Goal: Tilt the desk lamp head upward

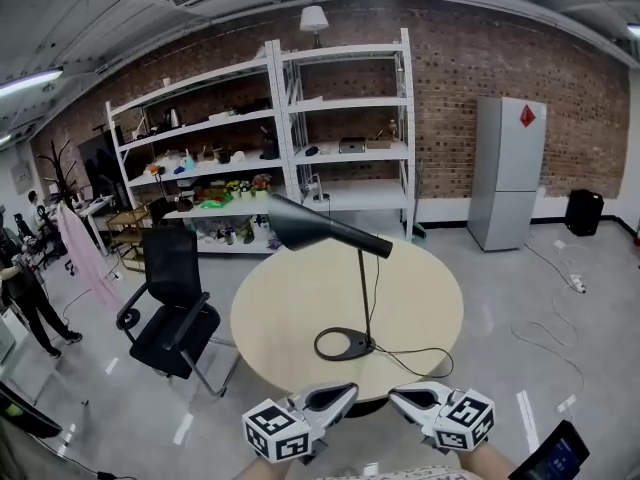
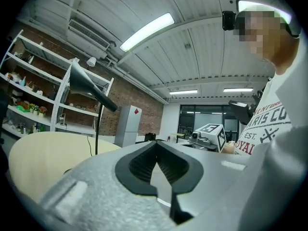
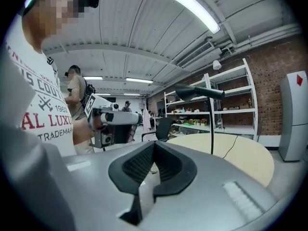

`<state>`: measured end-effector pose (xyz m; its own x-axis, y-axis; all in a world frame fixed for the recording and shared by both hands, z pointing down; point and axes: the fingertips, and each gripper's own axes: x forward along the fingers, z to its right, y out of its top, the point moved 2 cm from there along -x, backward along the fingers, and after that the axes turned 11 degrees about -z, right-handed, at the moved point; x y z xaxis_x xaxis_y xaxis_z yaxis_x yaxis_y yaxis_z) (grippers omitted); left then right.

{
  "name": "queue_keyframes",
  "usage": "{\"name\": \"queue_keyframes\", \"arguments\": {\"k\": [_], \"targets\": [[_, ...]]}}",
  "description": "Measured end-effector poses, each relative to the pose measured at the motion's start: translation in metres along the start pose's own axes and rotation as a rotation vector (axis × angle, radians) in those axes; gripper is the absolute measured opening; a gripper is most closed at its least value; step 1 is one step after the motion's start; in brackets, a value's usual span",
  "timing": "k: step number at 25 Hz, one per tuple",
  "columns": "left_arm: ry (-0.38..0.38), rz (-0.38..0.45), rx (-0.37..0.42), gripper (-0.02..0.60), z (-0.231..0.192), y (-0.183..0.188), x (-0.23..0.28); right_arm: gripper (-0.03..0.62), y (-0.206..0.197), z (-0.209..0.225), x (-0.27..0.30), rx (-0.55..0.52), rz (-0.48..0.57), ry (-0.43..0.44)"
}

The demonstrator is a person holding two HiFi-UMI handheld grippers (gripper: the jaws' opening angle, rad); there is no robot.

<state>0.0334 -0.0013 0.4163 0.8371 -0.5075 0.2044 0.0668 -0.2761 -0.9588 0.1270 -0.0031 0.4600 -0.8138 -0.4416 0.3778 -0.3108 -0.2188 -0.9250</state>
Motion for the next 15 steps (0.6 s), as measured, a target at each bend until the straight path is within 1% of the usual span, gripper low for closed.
{"name": "queue_keyframes", "arguments": {"k": [8,15], "targets": [[0.009,-0.01,0.03,0.0,0.041,0.001,-0.01,0.006,0.0,-0.029,-0.027,-0.018,0.026,-0.001],[0.018,-0.025,0.05,0.0,0.063,-0.012,-0.014,0.006,-0.009,-0.042,-0.041,-0.029,0.041,-0.001]]}}
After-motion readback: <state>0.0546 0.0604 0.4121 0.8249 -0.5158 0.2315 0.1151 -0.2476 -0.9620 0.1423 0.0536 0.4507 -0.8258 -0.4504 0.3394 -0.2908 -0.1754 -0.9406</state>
